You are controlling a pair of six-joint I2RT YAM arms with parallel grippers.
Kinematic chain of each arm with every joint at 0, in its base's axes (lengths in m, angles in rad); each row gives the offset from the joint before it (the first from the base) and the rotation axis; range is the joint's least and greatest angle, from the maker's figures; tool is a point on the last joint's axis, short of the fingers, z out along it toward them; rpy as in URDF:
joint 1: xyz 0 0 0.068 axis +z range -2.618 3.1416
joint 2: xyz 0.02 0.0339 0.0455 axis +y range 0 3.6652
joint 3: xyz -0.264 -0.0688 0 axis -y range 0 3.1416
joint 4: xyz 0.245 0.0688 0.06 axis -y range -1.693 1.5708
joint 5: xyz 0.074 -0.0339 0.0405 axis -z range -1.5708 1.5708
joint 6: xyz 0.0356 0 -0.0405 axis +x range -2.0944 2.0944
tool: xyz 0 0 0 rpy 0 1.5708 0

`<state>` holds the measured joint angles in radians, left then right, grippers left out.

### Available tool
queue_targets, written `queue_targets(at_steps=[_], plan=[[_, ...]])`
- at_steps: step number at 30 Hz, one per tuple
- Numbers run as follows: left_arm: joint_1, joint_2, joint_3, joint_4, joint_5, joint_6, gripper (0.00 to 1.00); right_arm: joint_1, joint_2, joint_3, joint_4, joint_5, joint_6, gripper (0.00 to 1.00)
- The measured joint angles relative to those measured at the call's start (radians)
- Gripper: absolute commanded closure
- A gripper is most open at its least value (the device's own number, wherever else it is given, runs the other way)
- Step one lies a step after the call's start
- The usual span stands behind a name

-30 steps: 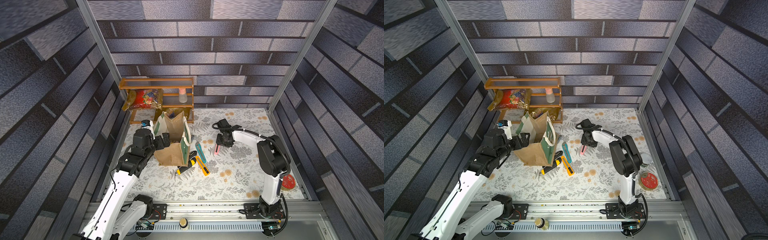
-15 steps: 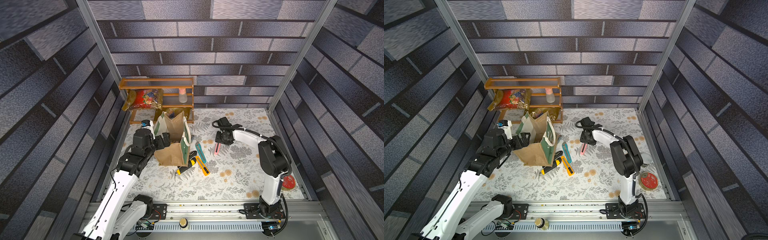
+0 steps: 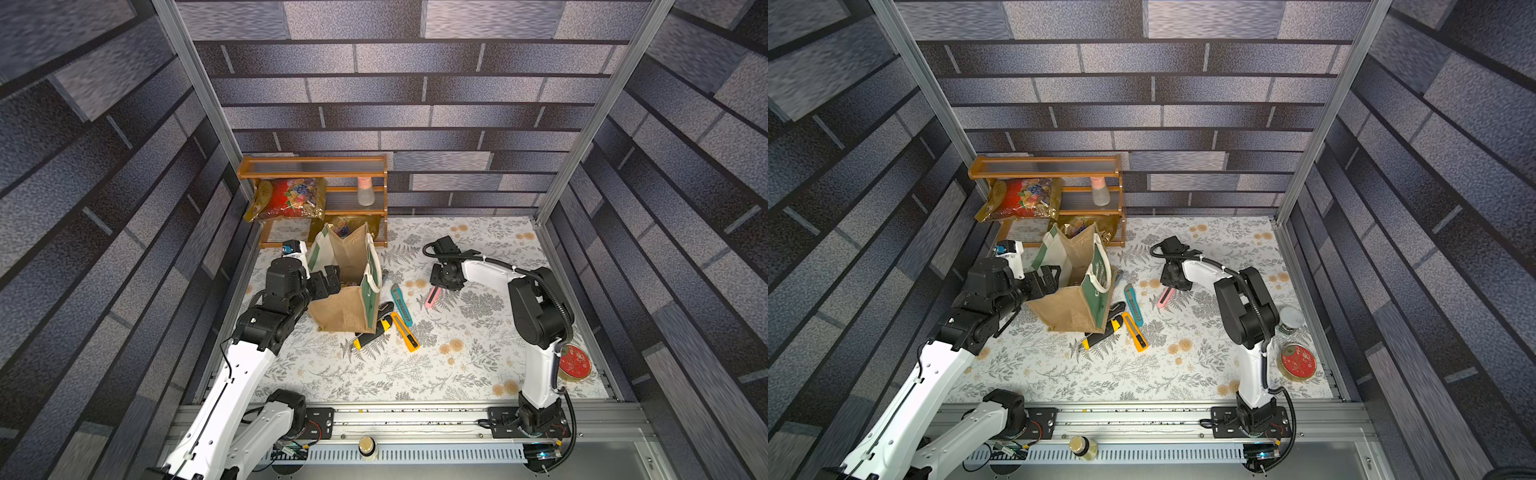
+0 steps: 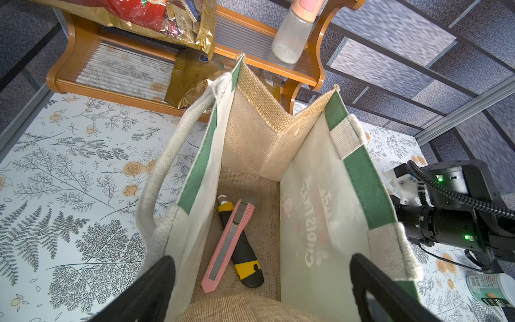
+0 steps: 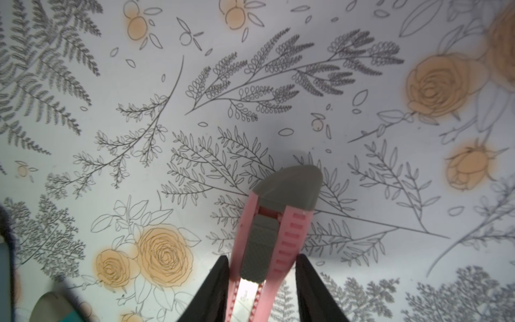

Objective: Place the art knife into the pouch
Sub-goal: Pick up the utility knife at the center of the board.

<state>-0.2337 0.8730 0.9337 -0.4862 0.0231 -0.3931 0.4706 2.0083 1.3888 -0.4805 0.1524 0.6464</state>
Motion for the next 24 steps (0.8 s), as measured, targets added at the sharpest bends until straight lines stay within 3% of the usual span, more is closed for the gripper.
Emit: queue_targets(at_steps=[12, 24], plan=[[0.0, 0.0, 0.0, 0.0, 0.003, 0.0, 0.0, -0.013, 0.053, 0.054, 0.006, 0.02, 0.008, 0.63], [0.0, 0.0, 0.0, 0.0, 0.003, 0.0, 0.0, -0.013, 0.104, 0.123, -0.066, 0.106, -0.023, 0.58]])
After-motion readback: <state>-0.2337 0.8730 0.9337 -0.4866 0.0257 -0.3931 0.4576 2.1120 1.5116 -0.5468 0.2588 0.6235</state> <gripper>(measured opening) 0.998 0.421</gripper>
